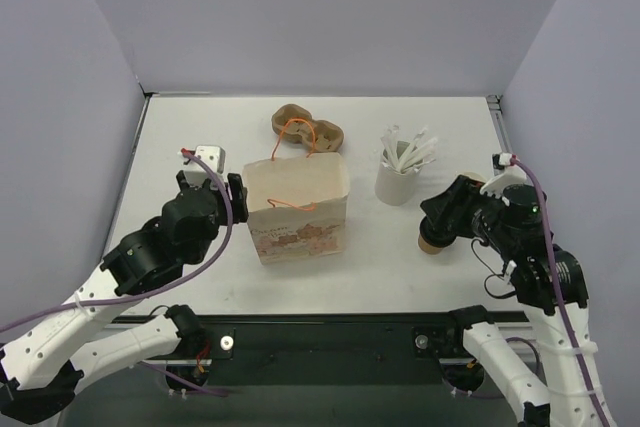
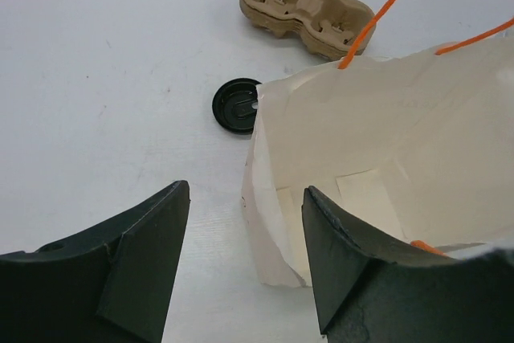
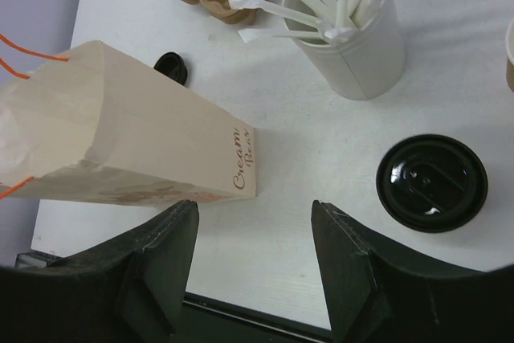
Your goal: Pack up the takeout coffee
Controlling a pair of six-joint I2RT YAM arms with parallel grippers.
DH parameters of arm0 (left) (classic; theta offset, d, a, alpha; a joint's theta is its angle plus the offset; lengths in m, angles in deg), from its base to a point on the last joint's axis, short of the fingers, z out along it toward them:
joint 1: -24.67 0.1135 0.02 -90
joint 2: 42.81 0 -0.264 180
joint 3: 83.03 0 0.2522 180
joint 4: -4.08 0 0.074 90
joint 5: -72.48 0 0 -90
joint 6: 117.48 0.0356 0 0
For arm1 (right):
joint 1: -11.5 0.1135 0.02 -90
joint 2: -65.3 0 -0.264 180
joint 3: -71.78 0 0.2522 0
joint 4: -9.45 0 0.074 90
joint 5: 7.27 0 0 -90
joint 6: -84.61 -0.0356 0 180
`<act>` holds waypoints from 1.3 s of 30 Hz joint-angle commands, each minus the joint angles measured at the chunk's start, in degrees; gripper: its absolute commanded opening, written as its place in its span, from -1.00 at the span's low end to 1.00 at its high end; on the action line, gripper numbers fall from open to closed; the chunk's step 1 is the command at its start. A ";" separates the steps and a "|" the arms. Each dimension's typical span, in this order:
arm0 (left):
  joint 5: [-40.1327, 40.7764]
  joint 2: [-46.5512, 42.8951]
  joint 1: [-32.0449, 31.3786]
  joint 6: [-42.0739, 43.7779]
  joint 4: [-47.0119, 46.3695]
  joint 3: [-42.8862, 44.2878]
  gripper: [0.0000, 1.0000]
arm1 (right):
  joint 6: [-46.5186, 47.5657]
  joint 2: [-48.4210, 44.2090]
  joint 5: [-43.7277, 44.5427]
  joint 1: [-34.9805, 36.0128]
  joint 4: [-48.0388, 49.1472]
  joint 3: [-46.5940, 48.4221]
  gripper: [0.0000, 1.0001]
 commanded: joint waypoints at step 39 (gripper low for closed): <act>-16.79 -7.75 10.33 0.32 7.73 0.61 -1.00 | 15.62 77.40 10.77 15.03 14.22 55.24 0.24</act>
